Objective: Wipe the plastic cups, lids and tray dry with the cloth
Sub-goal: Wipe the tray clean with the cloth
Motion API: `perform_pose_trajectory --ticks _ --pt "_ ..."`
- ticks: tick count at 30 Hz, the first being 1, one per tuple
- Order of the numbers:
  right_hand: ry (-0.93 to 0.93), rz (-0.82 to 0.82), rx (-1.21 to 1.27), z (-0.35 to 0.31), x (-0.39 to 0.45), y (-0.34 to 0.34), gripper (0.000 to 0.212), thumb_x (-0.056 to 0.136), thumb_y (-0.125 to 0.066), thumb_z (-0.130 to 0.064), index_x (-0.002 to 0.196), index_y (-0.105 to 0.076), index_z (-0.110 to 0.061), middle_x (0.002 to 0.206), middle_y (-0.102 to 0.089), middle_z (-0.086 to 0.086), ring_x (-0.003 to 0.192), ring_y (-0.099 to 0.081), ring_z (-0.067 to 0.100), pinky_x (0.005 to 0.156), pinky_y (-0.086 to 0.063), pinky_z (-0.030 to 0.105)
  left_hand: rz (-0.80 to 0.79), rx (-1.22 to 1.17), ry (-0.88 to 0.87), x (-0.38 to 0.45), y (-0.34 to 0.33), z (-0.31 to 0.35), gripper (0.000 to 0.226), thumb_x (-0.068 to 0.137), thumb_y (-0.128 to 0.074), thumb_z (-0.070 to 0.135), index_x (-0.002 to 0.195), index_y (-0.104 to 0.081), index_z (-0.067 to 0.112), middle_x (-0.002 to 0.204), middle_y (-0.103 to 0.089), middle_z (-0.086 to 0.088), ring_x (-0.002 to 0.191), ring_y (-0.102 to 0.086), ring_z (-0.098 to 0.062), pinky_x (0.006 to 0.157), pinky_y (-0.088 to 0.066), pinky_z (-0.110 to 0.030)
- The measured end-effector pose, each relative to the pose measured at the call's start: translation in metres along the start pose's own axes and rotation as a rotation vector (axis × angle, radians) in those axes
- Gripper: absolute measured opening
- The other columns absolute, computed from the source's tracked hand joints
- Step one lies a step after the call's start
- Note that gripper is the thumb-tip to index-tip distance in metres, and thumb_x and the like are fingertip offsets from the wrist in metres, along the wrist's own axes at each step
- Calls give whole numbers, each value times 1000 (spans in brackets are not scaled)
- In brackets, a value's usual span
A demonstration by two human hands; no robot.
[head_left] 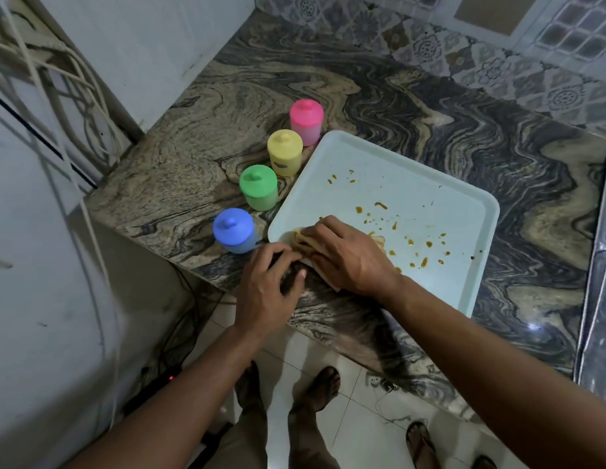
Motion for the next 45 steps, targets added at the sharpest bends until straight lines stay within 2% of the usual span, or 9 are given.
perform_pose_trajectory --ticks 2,7,11,15,17,20,27,33,45 --pt "33 -60 6 1 3 -2 37 104 -62 -32 132 -65 -8 111 -61 9 81 -59 26 68 -33 23 20 19 -11 2 0 -3 20 98 -70 24 114 -71 12 119 -58 -4 110 -58 -27 94 -52 -45" --pt "74 -219 -38 13 2 -4 40 98 -62 -29 134 -61 -12 116 -60 9 82 -66 35 63 -54 42 38 28 -58 8 -1 -5 15 100 -71 23 110 -73 11 114 -60 -5 105 -57 -26 92 -51 -43" --pt "-54 -127 12 26 -6 11 43 91 -68 -23 134 -62 -18 123 -64 2 95 -69 33 68 -59 46 43 10 -75 8 -1 -5 17 101 -69 26 113 -74 14 114 -60 -5 106 -58 -25 93 -50 -40" --pt "-112 86 39 21 -4 27 40 92 -72 -11 131 -66 -17 121 -66 1 100 -67 26 67 -55 36 72 21 -94 8 -3 -3 14 98 -71 19 110 -75 14 111 -62 -6 106 -59 -27 95 -48 -41" --pt "-47 58 11 7 4 17 34 99 -68 -20 132 -67 -14 119 -66 5 97 -65 26 65 -46 29 46 20 -138 8 -7 2 13 95 -71 14 107 -73 11 109 -62 -7 104 -57 -28 93 -50 -43" --pt "28 -28 -40 0 13 -6 38 104 -62 -34 133 -68 -11 115 -67 13 89 -65 32 66 -51 38 -14 22 -178 10 -13 1 15 93 -69 18 106 -72 9 107 -62 -6 104 -56 -28 91 -51 -45" --pt "189 -83 -207 13 28 -14 40 105 -50 -36 127 -72 -10 106 -64 17 73 -64 34 48 -49 35 -55 -16 -171 15 -14 3 19 99 -72 34 108 -75 18 104 -64 3 102 -59 -22 89 -50 -36" --pt "12 -8 -246 70 73 6 32 100 -49 -25 130 -59 -22 104 -57 18 67 -59 39 49 -50 40 -74 -51 -158 14 -17 0 19 101 -68 35 112 -76 22 111 -66 5 114 -61 -19 100 -49 -37" --pt "-192 8 -403 136 107 43 39 99 -58 -22 137 -65 -21 114 -58 19 74 -67 45 61 -57 47 -33 -2 -161 15 -24 -2 31 105 -53 46 109 -76 26 111 -64 9 109 -59 -17 106 -43 -31"
Point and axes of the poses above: each hand's wrist, its own x-axis towards the middle knuckle, its own y-axis out of the back of the hand, z = x × y, the point moved 8 cm from there along x, towards the middle knuckle
